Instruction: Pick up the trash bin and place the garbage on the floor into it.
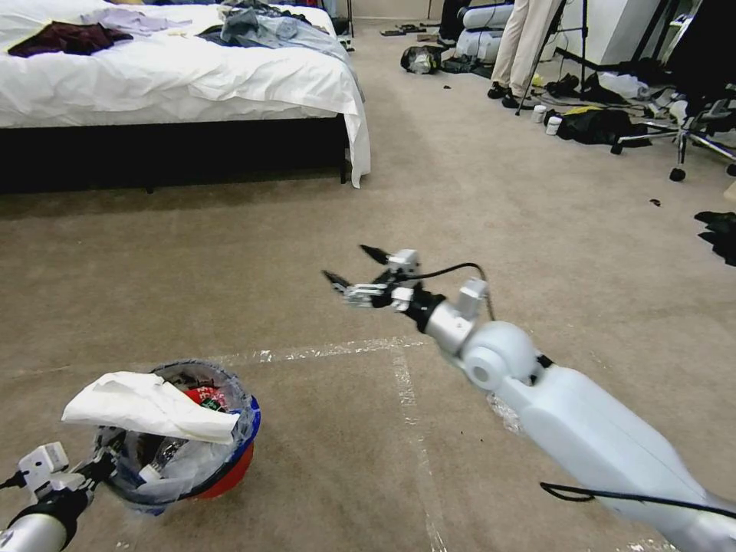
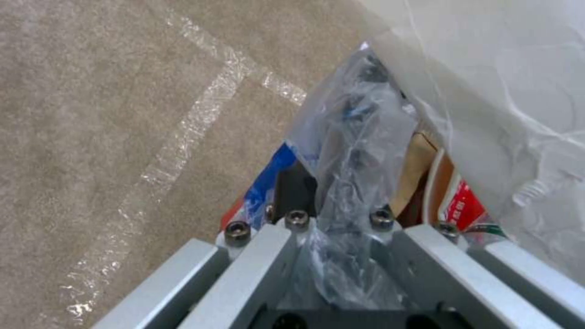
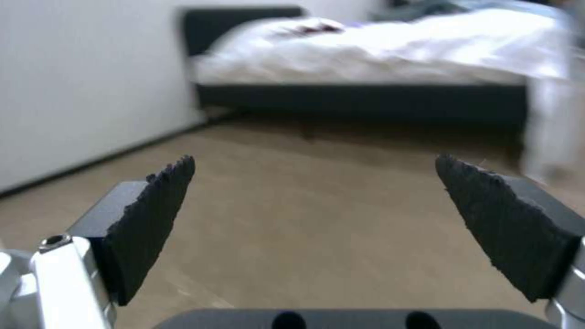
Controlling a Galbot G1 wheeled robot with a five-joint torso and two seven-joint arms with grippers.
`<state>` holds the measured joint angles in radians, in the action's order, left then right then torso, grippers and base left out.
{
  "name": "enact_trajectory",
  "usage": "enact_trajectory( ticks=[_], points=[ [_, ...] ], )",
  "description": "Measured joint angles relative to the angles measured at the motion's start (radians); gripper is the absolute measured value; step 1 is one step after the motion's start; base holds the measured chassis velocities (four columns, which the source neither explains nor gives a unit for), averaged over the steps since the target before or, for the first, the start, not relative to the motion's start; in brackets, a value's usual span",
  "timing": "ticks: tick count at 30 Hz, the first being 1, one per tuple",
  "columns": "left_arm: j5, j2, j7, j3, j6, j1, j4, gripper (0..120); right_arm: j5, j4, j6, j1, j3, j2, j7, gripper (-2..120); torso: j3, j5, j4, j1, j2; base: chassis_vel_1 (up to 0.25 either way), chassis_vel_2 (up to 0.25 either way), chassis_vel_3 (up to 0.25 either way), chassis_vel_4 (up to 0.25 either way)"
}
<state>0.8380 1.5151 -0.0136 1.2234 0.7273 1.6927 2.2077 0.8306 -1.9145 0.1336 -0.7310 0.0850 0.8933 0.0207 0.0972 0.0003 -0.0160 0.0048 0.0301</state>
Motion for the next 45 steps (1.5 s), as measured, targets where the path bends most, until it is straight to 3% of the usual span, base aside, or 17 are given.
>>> enact_trajectory(
  ticks=[1,5,9,16,37,45],
  points=[
    [0.000,-0.001,-0.001,0.000,0.000,0.000,0.002,1,-0.008,-0.031,0.029,-0.054,-0.037,-0.024,-0.072,100,0.000,0.0000,0.0000,0.000,0.000,0.000,0.000,0.000,0.000],
    [0.000,-0.001,-0.002,-0.001,0.000,0.001,0.003,1,-0.035,-0.053,0.043,-0.134,-0.098,-0.042,-0.155,100,0.000,0.0000,-0.0002,0.000,0.000,0.000,0.000,0.000,0.000],
    [-0.002,0.000,-0.006,-0.007,-0.002,0.002,0.006,1,-0.052,-0.083,-0.012,-0.242,-0.204,-0.036,-0.208,100,0.000,0.0000,-0.0001,0.000,0.000,0.000,0.000,0.000,0.000],
    [-0.024,0.002,-0.025,-0.011,-0.008,0.008,0.010,1,-0.110,-0.117,-0.053,-0.344,-0.342,-0.011,-0.208,100,0.000,-0.0003,-0.0001,0.000,0.000,0.000,0.000,0.000,0.000],
    [-0.038,0.013,-0.041,-0.005,-0.013,0.031,0.032,1,-0.155,-0.127,-0.088,-0.408,-0.412,0.002,-0.194,100,0.000,-0.0003,0.0001,0.000,0.000,-0.016,-0.018,-0.013,-0.022],
    [-0.040,0.016,-0.041,-0.006,-0.013,0.036,0.036,1,-0.168,-0.104,-0.160,-0.432,-0.434,0.008,-0.158,100,0.000,-0.0002,0.0000,0.000,0.000,-0.094,-0.087,-0.096,-0.090]
  ],
)
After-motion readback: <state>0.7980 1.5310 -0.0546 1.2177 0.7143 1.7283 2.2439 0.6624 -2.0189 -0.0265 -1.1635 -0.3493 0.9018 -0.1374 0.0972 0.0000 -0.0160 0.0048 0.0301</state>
